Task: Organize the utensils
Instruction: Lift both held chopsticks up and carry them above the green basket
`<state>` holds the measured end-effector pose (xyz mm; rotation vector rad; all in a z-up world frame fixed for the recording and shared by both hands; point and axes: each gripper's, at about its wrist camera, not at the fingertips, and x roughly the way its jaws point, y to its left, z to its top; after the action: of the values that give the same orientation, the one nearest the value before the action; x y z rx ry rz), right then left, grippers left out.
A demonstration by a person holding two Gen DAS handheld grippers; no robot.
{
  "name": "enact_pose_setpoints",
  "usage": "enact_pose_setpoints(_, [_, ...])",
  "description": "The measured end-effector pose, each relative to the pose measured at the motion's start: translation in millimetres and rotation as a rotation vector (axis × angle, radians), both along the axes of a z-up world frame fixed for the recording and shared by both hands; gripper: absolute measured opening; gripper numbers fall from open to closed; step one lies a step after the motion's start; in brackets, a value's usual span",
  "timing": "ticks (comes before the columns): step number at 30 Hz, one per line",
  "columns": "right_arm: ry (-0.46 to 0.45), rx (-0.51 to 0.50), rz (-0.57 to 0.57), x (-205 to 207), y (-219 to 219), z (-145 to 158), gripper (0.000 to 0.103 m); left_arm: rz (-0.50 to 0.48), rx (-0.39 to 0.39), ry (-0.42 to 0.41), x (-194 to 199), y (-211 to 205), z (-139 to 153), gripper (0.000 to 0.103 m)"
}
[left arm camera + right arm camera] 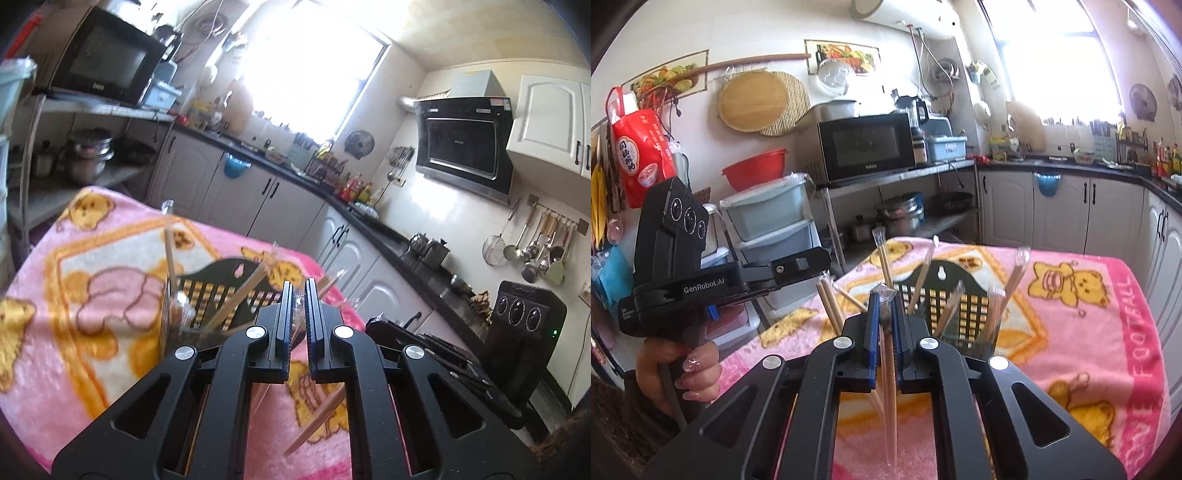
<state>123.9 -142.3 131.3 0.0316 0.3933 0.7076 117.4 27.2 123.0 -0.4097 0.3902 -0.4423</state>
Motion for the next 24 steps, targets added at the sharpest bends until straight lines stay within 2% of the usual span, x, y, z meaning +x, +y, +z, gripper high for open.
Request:
enact_pose_setpoints(14, [-0.14,0.038,0.007,-0.3,1.5,46.3,0.007,0.013,0.036,-0.154,-3.7,0.2,54.9,0.004])
enact_pose_setpoints(24, [-0.238,0.059,-0.013,9.6,0.2,76.1,0.007,0.079,0.104,-0.253,-0.6,6.2,94.8,0.004])
